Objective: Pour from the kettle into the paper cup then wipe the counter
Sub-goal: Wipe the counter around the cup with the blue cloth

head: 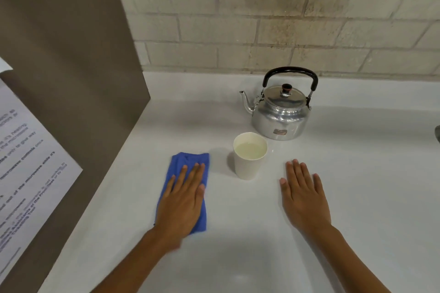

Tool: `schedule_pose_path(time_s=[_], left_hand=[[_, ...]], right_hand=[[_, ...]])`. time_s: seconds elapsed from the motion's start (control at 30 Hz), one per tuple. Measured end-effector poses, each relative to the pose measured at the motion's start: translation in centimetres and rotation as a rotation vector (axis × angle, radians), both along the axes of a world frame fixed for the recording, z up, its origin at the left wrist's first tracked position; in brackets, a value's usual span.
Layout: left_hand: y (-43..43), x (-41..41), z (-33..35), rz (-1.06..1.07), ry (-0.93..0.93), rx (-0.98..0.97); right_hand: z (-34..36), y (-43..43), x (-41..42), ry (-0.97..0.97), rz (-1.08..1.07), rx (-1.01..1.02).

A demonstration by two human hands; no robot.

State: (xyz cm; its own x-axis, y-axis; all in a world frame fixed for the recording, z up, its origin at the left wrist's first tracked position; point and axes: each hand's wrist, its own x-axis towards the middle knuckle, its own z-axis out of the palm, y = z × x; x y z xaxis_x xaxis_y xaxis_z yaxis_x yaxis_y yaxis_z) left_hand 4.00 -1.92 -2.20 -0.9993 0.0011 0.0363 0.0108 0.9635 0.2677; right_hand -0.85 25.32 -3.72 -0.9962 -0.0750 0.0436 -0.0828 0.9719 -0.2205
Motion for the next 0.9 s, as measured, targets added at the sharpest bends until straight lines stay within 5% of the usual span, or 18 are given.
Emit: schedule_pose_path(time_s=[0.17, 0.47, 0.73, 0.9], left_hand=[[1.6, -8.9, 0.6, 0.214, -0.052, 0.020], [0.3, -7.6, -1.0, -0.082, 0.075, 0.001], [-1.9, -17.3, 0.8, 0.164, -0.032, -0.085], [0.6, -16.7, -0.8, -0.089, 0.035, -0.109]], right_hand=[[0.2, -0.3, -0.1, 0.007, -0.005, 0.000], [0.6, 0.0, 0.1, 0.004, 0.014, -0.030], [0.9, -0.5, 0.2, -0.012, -0.001, -0.026], [1.0, -0.5, 0.2, -0.014, -0.001, -0.031]])
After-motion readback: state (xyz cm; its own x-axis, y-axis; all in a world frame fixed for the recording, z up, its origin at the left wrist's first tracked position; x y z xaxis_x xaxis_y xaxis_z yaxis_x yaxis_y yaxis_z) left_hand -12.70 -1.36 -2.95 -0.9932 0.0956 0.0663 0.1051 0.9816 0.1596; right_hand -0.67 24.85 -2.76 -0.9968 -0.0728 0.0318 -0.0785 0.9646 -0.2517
